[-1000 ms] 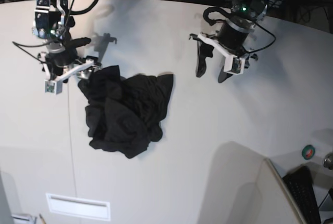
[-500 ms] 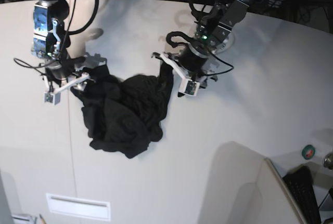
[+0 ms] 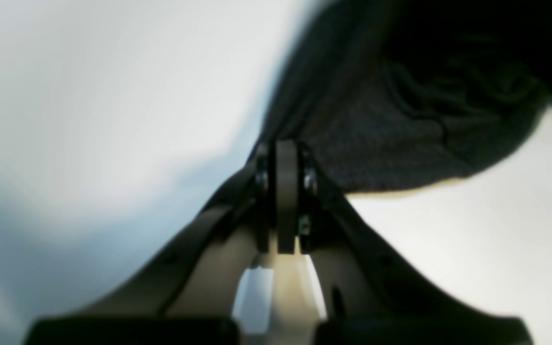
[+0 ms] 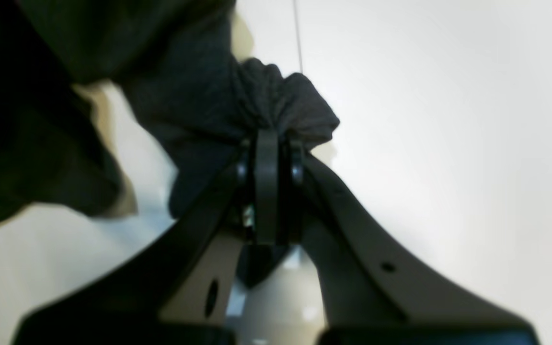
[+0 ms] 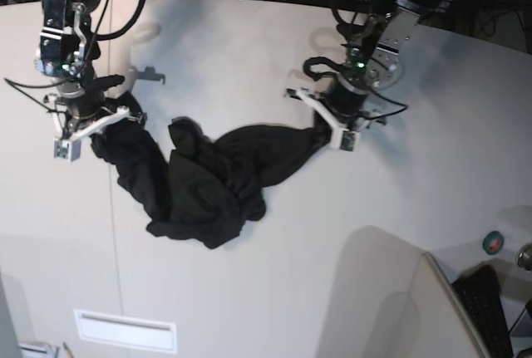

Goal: Layout the t-shirt on the table in an organized manner, then fold the t-shirt properly
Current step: 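Pull the grippers apart to stretch the t-shirt between them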

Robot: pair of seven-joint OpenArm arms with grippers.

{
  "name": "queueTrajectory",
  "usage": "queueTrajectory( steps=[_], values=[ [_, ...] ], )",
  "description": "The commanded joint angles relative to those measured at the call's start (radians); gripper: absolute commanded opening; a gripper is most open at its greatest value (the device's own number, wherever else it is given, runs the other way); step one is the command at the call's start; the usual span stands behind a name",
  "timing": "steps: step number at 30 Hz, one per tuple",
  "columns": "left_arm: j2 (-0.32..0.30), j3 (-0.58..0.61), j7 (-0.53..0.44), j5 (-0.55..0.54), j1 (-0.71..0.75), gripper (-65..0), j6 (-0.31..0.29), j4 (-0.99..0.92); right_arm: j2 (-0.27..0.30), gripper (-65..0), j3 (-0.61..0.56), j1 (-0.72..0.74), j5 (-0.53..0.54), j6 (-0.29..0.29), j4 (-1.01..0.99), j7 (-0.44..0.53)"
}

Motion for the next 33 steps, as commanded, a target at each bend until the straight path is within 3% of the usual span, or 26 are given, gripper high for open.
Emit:
queueTrajectory(
  steps=[1, 7, 13, 17, 21, 24, 26, 27, 30, 31, 33],
  values=[
    [-0.017, -0.047, -0.017, -0.003, 0.012, -65.0, 0.007, 0.037, 0.010, -65.0, 0.005, 0.001, 0.012, 0.009, 0.054, 0.031],
    [-0.088, -0.243, -0.017, -0.003, 0.129, -65.0, 0.007, 0.177, 0.068, -65.0, 0.017, -0.057, 0.010, 0.004, 0.235, 0.018],
    [-0.131, -0.348, -0.017, -0.003, 0.198, -65.0, 0.007, 0.235, 0.071, -65.0, 0.155, -0.013, 0.010, 0.004, 0.359, -0.170],
    [-0.131, -0.388, -0.014, -0.003, 0.198, -65.0, 0.007, 0.231, 0.073, -65.0, 0.229, 0.047, 0.010, 0.006, 0.359, -0.227],
    [-0.126, -0.398, 0.127, -0.002, 0.174, -65.0, 0.007, 0.261, 0.073, -65.0, 0.238, 0.099, 0.010, 0.006, 0.271, -0.258],
    [-0.125, -0.392, 0.176, -0.002, 0.172, -65.0, 0.007, 0.298, 0.074, -65.0, 0.233, 0.146, 0.010, 0.006, 0.147, -0.267],
    [-0.125, -0.388, 0.179, -0.002, 0.174, -65.0, 0.007, 0.317, 0.097, -65.0, 0.232, 0.167, 0.010, 0.009, 0.101, -0.357],
    [-0.125, -0.386, 0.179, -0.002, 0.175, -65.0, 0.007, 0.321, 0.105, -60.2, 0.221, 0.176, 0.015, 0.012, 0.104, -0.428],
    [-0.123, -0.395, 0.181, -0.002, 0.192, -65.0, 0.007, 0.323, 0.108, -30.2, 0.163, 0.141, 0.015, 0.012, 0.213, -0.528],
    [-0.123, -0.394, 0.181, -0.002, 0.192, -65.0, 0.007, 0.323, 0.104, -24.3, 0.140, 0.096, 0.015, 0.012, 0.290, -0.511],
    [-0.123, -0.391, 0.181, -0.002, 0.201, -65.0, 0.007, 0.321, 0.074, -23.9, 0.055, 0.032, 0.013, 0.012, 0.431, -0.477]
  ],
)
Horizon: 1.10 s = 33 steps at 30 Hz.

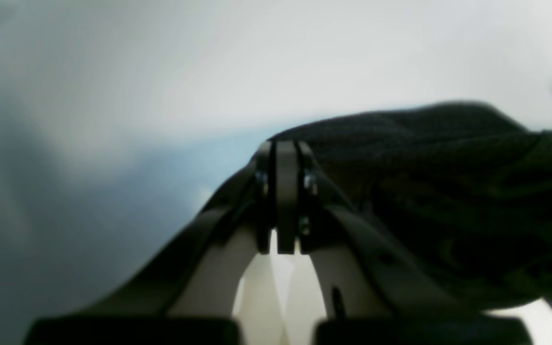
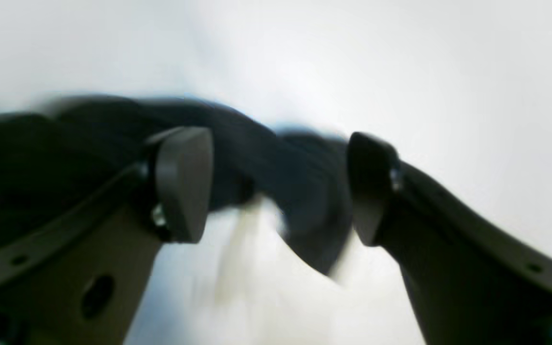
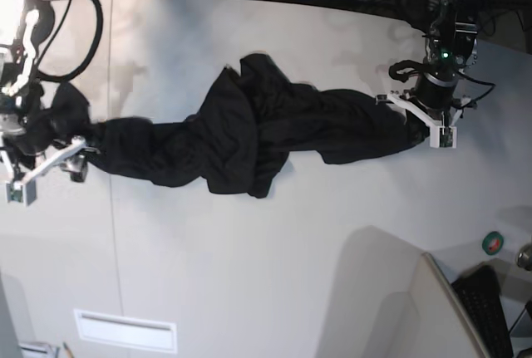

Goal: Layout the t-shirt on the table in an organized manner, then fold the t-shirt properly
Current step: 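Pull the grippers apart to stretch the t-shirt between them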

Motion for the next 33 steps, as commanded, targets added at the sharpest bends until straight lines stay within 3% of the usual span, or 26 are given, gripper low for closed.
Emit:
queueTrajectory(
  steps=[1, 5, 10, 15, 19, 26, 28, 31, 33],
  values=[
    [-0.014, -0.008, -0.024, -0.003, 0.003, -65.0, 0.005, 0.016, -0.012, -24.5, -0.050, -0.012, 0.010, 0.012, 0.062, 0.002],
    [-0.014, -0.010, -0.026, -0.003, 0.029, -65.0, 0.005, 0.036, -0.021, -25.2, -0.281, 0.026, 0.008, -0.008, 0.087, -0.041],
    [-0.014, -0.012, -0.026, -0.003, 0.073, -65.0, 0.005, 0.077, -0.018, -24.9, -0.546, 0.166, 0.008, -0.192, -0.051, -0.044],
    [-0.014, -0.012, -0.030, -0.003, 0.096, -65.0, 0.005, 0.091, -0.044, -24.9, -0.739, 0.293, 0.011, -0.269, -0.231, -0.042],
    [-0.012, -0.012, -0.032, -0.003, 0.106, -65.0, 0.005, 0.091, -0.102, -25.2, -0.759, 0.362, 0.007, -0.275, -0.429, 0.004],
    [-0.012, -0.010, -0.032, -0.003, 0.107, -65.0, 0.005, 0.091, -0.135, -25.7, -0.759, 0.429, 0.007, -0.276, -0.720, 0.131],
    [-0.012, -0.012, -0.032, -0.003, 0.107, -65.0, 0.005, 0.091, -0.132, -33.8, -0.758, 0.410, 0.010, -0.276, -0.715, 0.154],
    [-0.012, -0.012, -0.032, -0.003, 0.107, -65.0, 0.005, 0.088, -0.116, -65.0, -0.753, 0.347, 0.011, -0.275, -0.590, 0.157],
    [-0.012, -0.013, -0.032, -0.001, 0.107, -65.0, 0.005, 0.090, -0.073, -65.0, -0.732, 0.264, 0.013, -0.275, -0.439, 0.163]
  ],
)
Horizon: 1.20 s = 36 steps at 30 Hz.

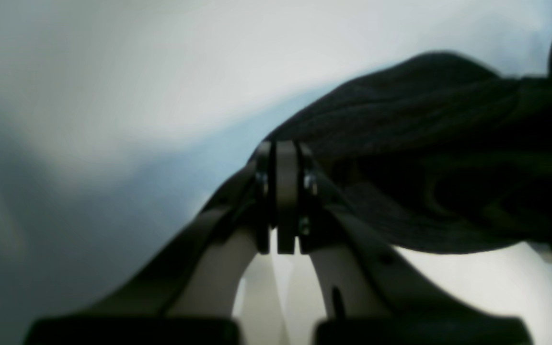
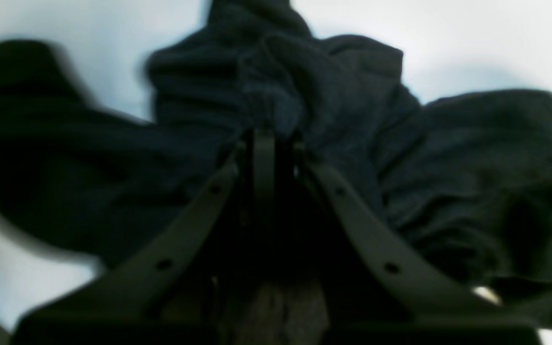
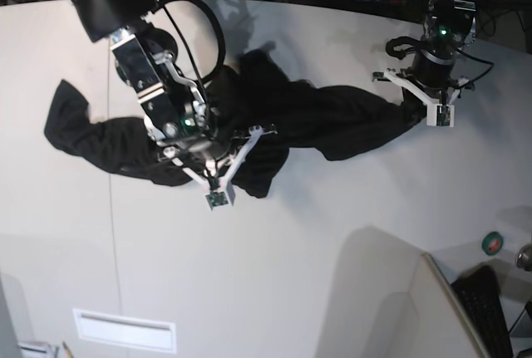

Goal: Layout the t-shirt on the table in an organized manner, then fold the t-shirt properly
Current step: 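Pull the grippers apart to stretch the t-shirt between them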

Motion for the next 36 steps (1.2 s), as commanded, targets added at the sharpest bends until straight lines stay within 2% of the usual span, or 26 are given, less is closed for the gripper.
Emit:
queueTrajectory(
  steps=[1, 4, 7, 12, 15, 19, 25, 27, 30, 36],
  values=[
    [-0.012, -0.006, -0.025, 0.000, -0.003, -65.0, 0.005, 0.020, 0.014, -65.0, 0.045, -0.033, -0.005, -0.005, 0.103, 0.023],
    [-0.014, -0.006, -0.024, 0.000, 0.008, -65.0, 0.005, 0.024, 0.045, -65.0, 0.180, -0.207, -0.007, -0.005, 0.339, 0.029],
    [-0.016, -0.006, -0.025, 0.001, 0.022, -65.0, 0.005, 0.024, 0.085, -65.0, 0.304, -0.365, -0.005, -0.002, 0.465, 0.029],
    [-0.011, 0.006, -0.019, 0.000, 0.025, -65.0, 0.005, 0.026, 0.097, -65.0, 0.448, -0.528, -0.005, -0.001, 0.454, 0.038],
    [0.009, -0.002, -0.018, 0.006, 0.033, -65.0, 0.005, 0.027, 0.096, -65.0, 0.536, -0.597, -0.005, -0.001, 0.428, 0.106],
    [0.011, -0.005, -0.018, 0.007, 0.030, -65.0, 0.005, 0.027, 0.097, -65.0, 0.657, -0.605, -0.005, -0.001, 0.351, 0.141],
    [0.007, -0.006, -0.015, 0.009, 0.031, -65.0, 0.005, 0.067, 0.099, -65.0, 0.849, -0.553, -0.010, -0.001, 0.316, 0.137],
    [0.007, -0.006, 0.024, 0.009, 0.037, -65.0, 0.005, 0.087, 0.099, -65.0, 0.893, -0.563, -0.010, -0.001, 0.316, 0.137],
    [0.009, -0.006, 0.090, 0.009, 0.037, -65.0, 0.005, 0.095, 0.092, -65.0, 0.915, -0.596, -0.010, -0.001, 0.314, 0.137],
    [0.009, 0.008, 0.104, 0.009, -0.006, -65.0, 0.005, 0.125, 0.099, -65.0, 0.916, -0.550, -0.010, -0.001, 0.314, 0.137]
  ],
)
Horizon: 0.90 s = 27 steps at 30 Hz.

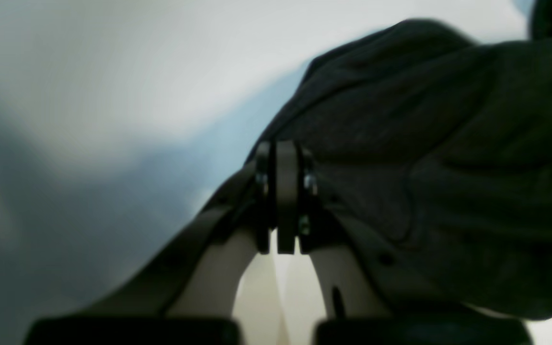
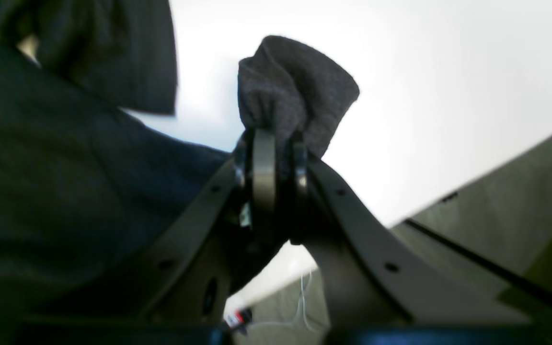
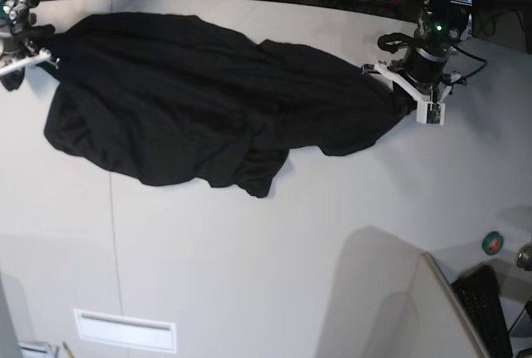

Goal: Layout the t-shirt on the table in an organized manner, then fold the t-shirt properly
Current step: 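Pull the grippers apart to stretch the t-shirt between them, then lift and swing the t-shirt, then lay it flat on the table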

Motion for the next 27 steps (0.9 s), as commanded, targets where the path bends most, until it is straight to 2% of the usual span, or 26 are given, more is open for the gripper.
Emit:
queueTrajectory(
  steps=[1, 4, 6, 9, 11, 12, 14, 18, 22, 27],
  values=[
    [-0.011, 0.005, -0.019, 0.003, -0.041, -65.0, 0.004, 0.045, 0.021, -65.0, 0.010, 0.035, -0.003, -0.003, 0.017, 0.025],
    [-0.009, 0.022, 0.118, 0.003, -0.163, -65.0, 0.004, 0.090, 0.098, -65.0, 0.002, 0.135, -0.002, -0.003, 0.014, 0.025],
    [-0.008, 0.045, 0.214, 0.003, -0.275, -65.0, 0.004, 0.098, 0.128, -65.0, 0.002, 0.231, -0.002, -0.003, 0.000, 0.025],
    [-0.006, 0.108, 0.291, 0.003, -0.456, -65.0, 0.004, 0.065, 0.179, -65.0, 0.002, 0.397, -0.003, 0.000, -0.069, 0.025],
    [-0.005, 0.166, 0.320, 0.003, -0.589, -65.0, 0.004, 0.012, 0.211, -65.0, 0.000, 0.526, -0.003, 0.046, -0.155, 0.025],
    [-0.005, 0.198, 0.337, 0.003, -0.663, -65.0, 0.005, -0.025, 0.228, -65.0, 0.002, 0.604, -0.003, 0.093, -0.210, 0.025],
    [0.011, 0.254, 0.348, 0.003, -0.812, -65.0, 0.005, -0.110, 0.263, -65.0, 0.004, 0.750, -0.003, 0.175, -0.327, 0.025],
    [0.072, 0.270, 0.348, 0.003, -1.075, -65.0, 0.005, -0.280, 0.341, -65.0, 0.002, 0.985, -0.005, 0.253, -0.454, 0.025],
    [0.112, 0.269, 0.349, 0.002, -1.255, -65.0, 0.005, -0.326, 0.421, -65.0, 0.002, 1.106, -0.005, 0.256, -0.386, -0.010],
    [0.110, 0.266, 0.349, 0.002, -1.295, -65.0, 0.007, -0.212, 0.470, -65.0, 0.004, 1.141, -0.002, 0.258, -0.184, -0.076]
  ],
)
